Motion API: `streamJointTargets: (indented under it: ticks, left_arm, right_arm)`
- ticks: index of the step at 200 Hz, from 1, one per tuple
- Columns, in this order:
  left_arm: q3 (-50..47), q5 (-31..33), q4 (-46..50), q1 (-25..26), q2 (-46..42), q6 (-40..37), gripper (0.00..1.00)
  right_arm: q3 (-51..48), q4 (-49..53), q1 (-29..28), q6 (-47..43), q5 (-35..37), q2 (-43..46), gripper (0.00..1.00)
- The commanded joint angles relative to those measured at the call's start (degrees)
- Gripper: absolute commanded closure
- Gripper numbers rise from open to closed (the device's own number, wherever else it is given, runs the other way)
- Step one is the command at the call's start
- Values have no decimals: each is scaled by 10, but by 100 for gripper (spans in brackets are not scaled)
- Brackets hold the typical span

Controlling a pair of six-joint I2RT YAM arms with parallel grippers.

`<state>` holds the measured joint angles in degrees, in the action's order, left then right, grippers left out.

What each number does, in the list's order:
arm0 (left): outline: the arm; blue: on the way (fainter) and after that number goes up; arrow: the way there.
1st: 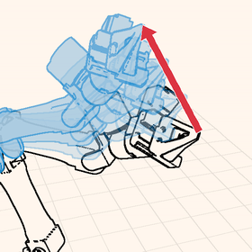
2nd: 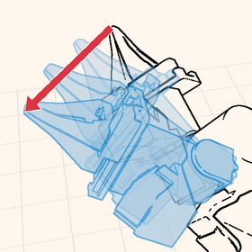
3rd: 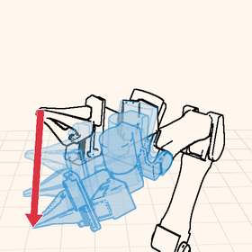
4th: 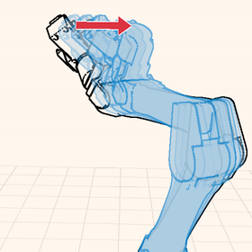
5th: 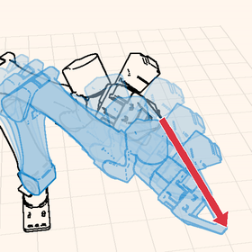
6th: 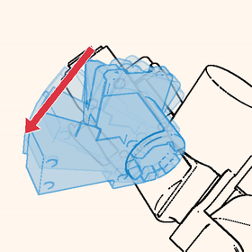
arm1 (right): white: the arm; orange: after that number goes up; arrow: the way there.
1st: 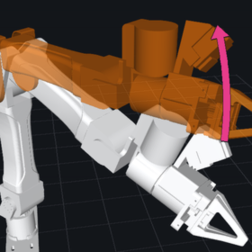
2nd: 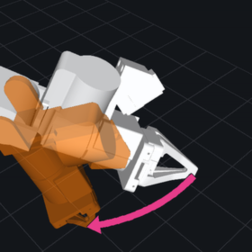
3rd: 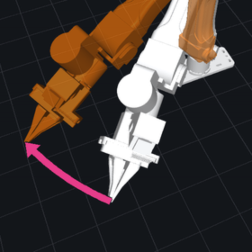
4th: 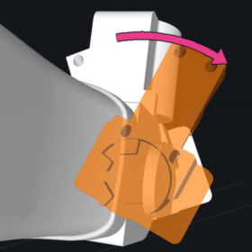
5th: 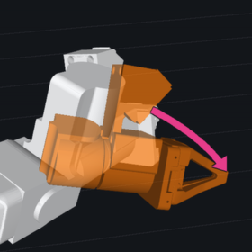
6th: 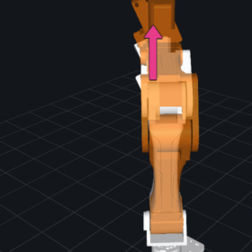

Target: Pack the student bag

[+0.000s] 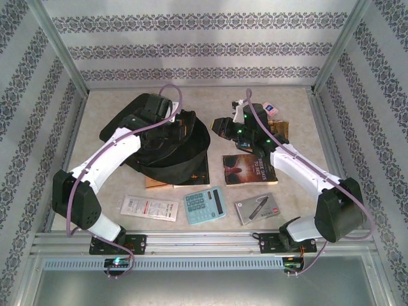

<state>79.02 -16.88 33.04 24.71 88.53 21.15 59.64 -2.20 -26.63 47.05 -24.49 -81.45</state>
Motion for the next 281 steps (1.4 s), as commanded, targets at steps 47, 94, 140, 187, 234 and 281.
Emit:
streamJointTargets:
  ticks: [47, 94, 140, 187, 234, 281]
  left_arm:
    - [1, -70, -46, -20, -42, 39, 98]
    - [28, -33, 26, -28, -37, 22, 48]
    - [67, 7, 81, -34, -17, -7, 26]
    - [72, -43, 75, -34, 21, -9, 33]
    - [54, -71, 72, -34, 25, -18, 38]
    - [47, -66, 99, -33, 24, -41, 37]
  right_arm:
    - [58, -112, -31, 125, -114, -160, 100]
    - [105, -235, -44, 221, -163, -226, 100]
    - [105, -267, -48, 247, -165, -239, 100]
    - [101, -264, -50, 244, -163, -243, 100]
    - [100, -267, -48, 247, -161, -246, 100]
    - [102, -277, -42, 266, -159, -254, 100]
